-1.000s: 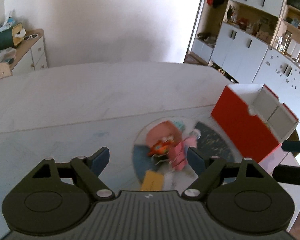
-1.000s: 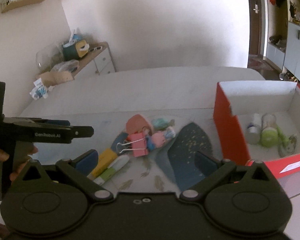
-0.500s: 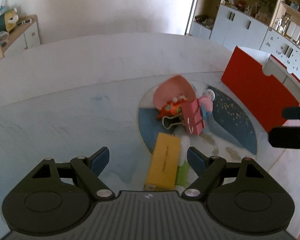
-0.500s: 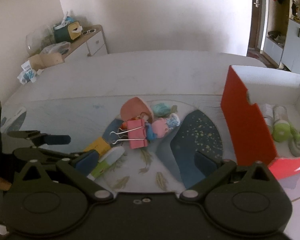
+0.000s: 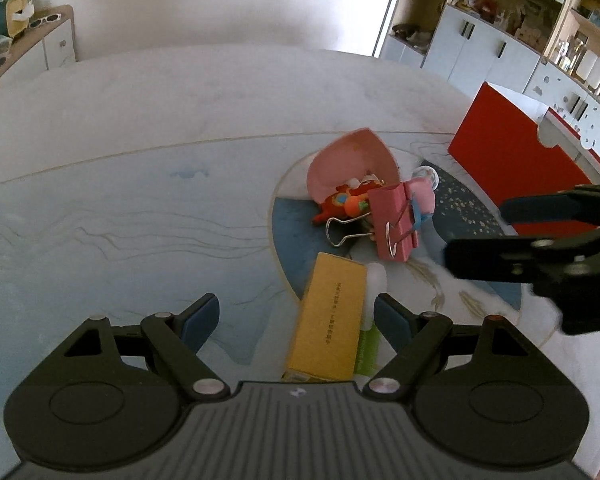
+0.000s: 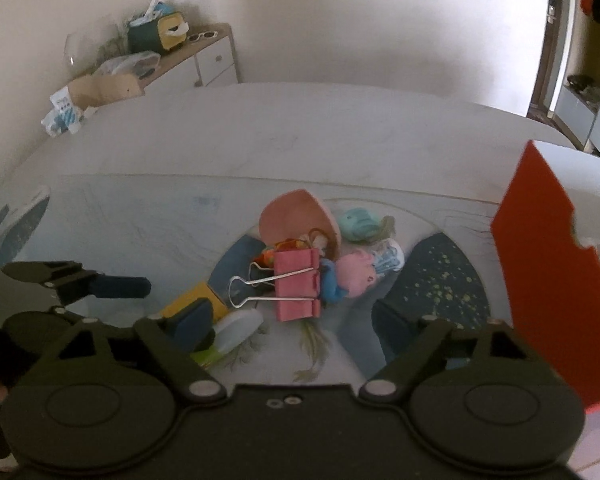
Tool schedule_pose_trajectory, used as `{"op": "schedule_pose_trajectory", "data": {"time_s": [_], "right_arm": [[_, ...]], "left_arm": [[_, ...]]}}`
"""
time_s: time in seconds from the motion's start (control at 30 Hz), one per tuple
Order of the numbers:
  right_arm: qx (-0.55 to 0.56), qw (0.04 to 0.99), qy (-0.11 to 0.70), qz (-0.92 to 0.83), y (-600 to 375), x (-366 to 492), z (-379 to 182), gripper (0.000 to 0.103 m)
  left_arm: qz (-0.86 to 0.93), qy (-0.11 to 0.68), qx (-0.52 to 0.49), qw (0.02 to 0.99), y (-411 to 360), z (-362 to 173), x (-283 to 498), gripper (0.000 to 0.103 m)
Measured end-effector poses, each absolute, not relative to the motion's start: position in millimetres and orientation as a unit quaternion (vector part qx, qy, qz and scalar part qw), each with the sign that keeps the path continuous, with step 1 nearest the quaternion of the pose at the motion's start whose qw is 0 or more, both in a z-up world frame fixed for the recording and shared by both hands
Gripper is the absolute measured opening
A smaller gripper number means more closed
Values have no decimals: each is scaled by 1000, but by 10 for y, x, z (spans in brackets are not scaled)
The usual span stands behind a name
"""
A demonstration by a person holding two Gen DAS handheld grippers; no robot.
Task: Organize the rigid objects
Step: 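Grasp the yellow box with the left gripper while the right grasps the pink binder clip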
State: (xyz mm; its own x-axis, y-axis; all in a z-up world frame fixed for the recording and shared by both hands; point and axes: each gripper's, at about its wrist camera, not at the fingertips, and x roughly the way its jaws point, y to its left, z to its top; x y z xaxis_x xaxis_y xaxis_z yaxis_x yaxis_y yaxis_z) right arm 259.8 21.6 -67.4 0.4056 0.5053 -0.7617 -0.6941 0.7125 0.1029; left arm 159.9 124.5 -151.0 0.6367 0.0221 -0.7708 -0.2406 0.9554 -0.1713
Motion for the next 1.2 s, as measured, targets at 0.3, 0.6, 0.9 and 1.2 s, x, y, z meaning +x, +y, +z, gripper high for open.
{"op": "schedule_pose_trajectory", "data": {"time_s": [0.3, 0.6, 0.9, 1.2], "right_arm": [[-148, 819, 402, 382, 447, 2682, -807, 71], [-168, 813, 388, 399, 608, 2670, -831, 68], [-166, 807, 396, 406, 667, 2686, -896, 66], [-140, 804, 413, 404, 608, 2713, -923, 18]], "left_arm": [[75, 418, -138, 895, 1353, -1539, 1600, 71], [74, 414, -104, 901, 1300, -1571, 1625, 61], [82, 412, -88, 903, 1268, -1574, 1653, 37], [90, 410, -93, 903, 1282, -1578, 1645, 30]]}}
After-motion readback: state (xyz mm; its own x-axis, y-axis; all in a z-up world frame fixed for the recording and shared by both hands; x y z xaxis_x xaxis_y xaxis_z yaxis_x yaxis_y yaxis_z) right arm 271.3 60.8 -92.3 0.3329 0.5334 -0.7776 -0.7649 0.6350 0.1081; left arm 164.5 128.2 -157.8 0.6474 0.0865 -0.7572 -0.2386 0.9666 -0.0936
